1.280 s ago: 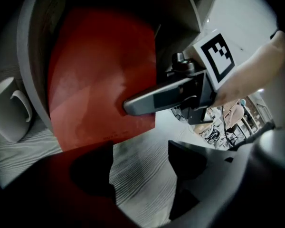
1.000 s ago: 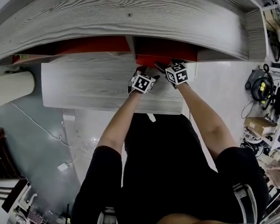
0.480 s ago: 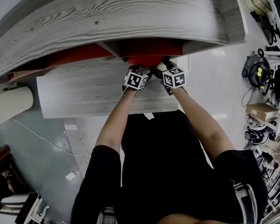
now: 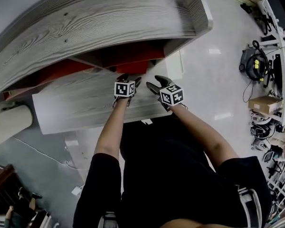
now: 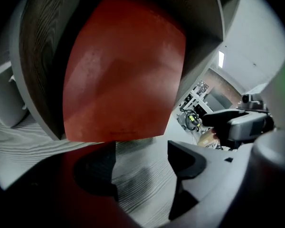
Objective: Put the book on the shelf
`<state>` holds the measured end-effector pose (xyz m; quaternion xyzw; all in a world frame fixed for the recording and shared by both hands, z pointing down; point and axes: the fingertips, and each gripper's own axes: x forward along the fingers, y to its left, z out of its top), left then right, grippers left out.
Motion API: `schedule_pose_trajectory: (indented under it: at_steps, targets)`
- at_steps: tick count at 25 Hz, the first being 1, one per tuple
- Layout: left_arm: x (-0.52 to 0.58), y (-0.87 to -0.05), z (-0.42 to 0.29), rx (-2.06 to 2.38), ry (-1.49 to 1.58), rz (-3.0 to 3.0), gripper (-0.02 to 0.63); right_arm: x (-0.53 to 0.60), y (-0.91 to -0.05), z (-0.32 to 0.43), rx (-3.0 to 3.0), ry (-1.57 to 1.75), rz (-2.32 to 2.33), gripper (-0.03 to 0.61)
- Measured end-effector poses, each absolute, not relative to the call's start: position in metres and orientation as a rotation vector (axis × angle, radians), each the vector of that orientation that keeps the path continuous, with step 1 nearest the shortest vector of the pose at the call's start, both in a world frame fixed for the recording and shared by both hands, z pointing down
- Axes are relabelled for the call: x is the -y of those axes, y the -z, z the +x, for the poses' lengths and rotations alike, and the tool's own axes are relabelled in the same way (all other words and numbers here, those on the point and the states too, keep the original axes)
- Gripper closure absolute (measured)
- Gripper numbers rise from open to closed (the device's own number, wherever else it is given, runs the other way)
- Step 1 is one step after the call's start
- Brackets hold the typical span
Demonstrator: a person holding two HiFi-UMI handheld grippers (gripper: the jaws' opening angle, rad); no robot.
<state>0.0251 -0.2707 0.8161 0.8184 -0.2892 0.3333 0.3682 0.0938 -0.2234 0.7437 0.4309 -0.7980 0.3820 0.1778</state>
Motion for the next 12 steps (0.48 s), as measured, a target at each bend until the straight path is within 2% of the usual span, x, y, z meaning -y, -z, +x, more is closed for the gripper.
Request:
schedule_pose_trajectory:
  at_steps: [5,11,12]
  targets:
    - [0.282,-0.819,0.029,0.788,-0.847,2.105,0.291,0.198,-0.759,0.112,2.224,-1.088,1.200,0.353]
    - [0.292,-0.823,0.030,0.844,-0.850,2.093,0.432,0.185,-0.763,0.144,2.198,-1.152,1.293,0.397]
    - [0.293,-0.823,0.031,0.854,-0.847,2.086,0.487,0.184,-0.764,0.148,2.193,-1.154,1.302,0.400]
